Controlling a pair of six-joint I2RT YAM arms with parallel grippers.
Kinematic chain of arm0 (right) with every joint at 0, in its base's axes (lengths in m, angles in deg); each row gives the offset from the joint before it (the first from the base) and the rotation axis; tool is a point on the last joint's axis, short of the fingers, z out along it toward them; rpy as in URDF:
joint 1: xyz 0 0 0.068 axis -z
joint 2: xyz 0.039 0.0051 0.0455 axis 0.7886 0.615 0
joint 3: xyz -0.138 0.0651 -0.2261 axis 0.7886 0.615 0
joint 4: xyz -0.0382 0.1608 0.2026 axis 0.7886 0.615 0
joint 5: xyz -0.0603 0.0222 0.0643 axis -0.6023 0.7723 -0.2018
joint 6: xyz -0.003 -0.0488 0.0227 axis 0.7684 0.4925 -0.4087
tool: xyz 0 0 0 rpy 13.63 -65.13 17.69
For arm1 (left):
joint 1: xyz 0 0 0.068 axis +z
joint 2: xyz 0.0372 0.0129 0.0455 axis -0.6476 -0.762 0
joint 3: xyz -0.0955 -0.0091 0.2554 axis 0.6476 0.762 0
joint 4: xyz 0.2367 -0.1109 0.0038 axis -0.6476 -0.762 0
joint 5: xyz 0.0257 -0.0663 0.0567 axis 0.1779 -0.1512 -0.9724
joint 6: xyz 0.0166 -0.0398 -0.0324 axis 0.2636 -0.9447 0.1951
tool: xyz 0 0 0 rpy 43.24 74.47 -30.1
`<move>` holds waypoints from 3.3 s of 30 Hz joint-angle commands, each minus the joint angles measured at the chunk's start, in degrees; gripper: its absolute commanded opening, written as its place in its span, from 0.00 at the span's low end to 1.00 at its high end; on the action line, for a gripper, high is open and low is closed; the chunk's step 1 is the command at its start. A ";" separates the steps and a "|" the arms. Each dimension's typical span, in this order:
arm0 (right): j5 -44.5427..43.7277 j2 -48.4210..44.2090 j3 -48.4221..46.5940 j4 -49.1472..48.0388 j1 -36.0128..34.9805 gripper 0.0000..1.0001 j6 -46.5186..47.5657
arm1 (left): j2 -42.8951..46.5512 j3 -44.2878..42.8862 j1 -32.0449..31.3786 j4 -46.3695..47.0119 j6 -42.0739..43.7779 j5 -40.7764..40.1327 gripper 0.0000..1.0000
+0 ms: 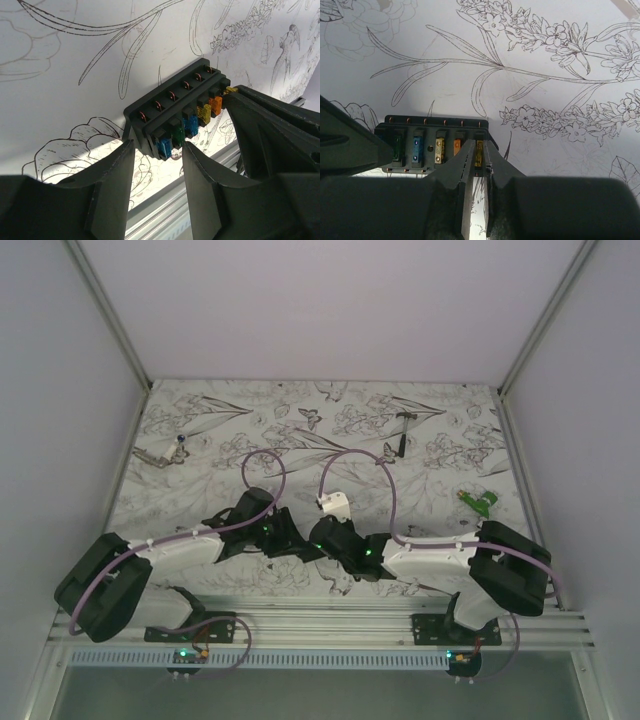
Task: Snap on the fuse box
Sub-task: Install the fuse at the fuse box base.
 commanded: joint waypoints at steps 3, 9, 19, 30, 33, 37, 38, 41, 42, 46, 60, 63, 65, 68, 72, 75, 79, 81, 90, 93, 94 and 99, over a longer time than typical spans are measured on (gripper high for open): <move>1.09 -2.13 -1.00 0.22 -0.77 0.23 -1.78 | -0.81 -0.42 -0.18 0.40 -0.70 0.74 0.45; 1.05 -2.51 -0.95 0.56 -0.64 0.26 -1.91 | -0.71 -0.25 -0.16 0.48 -0.76 0.70 0.44; 3.23 -5.14 -0.72 1.26 0.64 0.26 -0.59 | -0.70 -0.15 -0.18 0.50 -0.75 0.87 0.44; 25.48 -11.06 -0.28 2.90 8.85 0.23 1.14 | -1.97 -0.76 -0.18 0.48 -0.57 1.66 0.44; 27.87 -11.11 -0.36 4.45 10.60 0.17 0.38 | -2.47 -0.93 -0.18 0.48 -0.60 1.77 0.43; 28.35 -12.21 1.17 4.92 14.25 0.16 -0.18 | -2.60 -0.95 -0.18 0.43 -0.61 2.00 0.43; 28.74 -12.29 1.25 4.92 14.79 0.16 0.02 | -2.66 -0.88 -0.18 0.40 -0.62 1.97 0.42; 30.38 -11.64 1.02 4.88 16.21 0.16 0.54 | -2.79 -0.78 -0.18 0.40 -0.66 2.06 0.42; 30.90 -11.30 1.00 4.70 16.54 0.16 0.69 | -2.86 -0.82 -0.18 0.40 -0.63 2.06 0.42; 32.38 -9.92 0.61 3.92 16.96 0.17 1.48 | -2.98 -0.86 -0.13 0.40 -0.66 2.02 0.42; 34.54 -6.41 -0.01 3.46 17.25 0.16 2.24 | -3.29 -0.86 0.18 0.33 -0.61 2.21 0.42; 34.97 -6.12 -0.06 3.39 17.33 0.16 2.50 | -3.27 -0.86 0.18 0.31 -0.60 2.20 0.42; 35.00 -6.04 -0.06 3.39 17.41 0.17 2.66 | -3.27 -0.86 0.25 0.28 -0.53 2.35 0.42; 35.38 -5.62 0.19 3.39 17.68 0.16 2.83 | -3.24 -0.86 0.26 0.18 -0.57 2.21 0.42; 35.89 -4.77 0.38 3.46 17.95 0.12 3.27 | -3.11 -0.69 0.48 -0.11 -0.44 2.19 0.42; 36.24 -4.33 0.46 3.64 18.09 0.08 3.64 | -2.94 -0.60 0.66 -0.37 -0.35 2.07 0.42; 36.27 -3.92 0.51 4.26 18.28 0.06 4.04 | -2.91 -0.59 0.87 -0.71 -0.18 2.24 0.41; 36.14 -4.09 0.69 4.70 18.41 0.05 4.23 | -2.84 -0.59 0.96 -0.90 -0.10 2.23 0.41; 35.35 -5.43 1.88 6.84 19.27 0.04 5.18 | -2.70 -0.33 1.25 -1.59 -0.09 2.11 0.41; 35.36 -5.33 2.05 7.52 19.27 0.04 5.69 | -2.59 -0.24 1.23 -1.86 0.00 1.97 0.41; 35.54 -5.33 2.12 7.63 19.27 0.04 5.83 | -2.63 -0.24 1.23 -1.88 0.00 1.94 0.41; 38.10 -5.07 2.19 7.19 19.18 0.02 6.54 | -2.74 -0.50 1.25 -2.06 0.00 1.97 0.41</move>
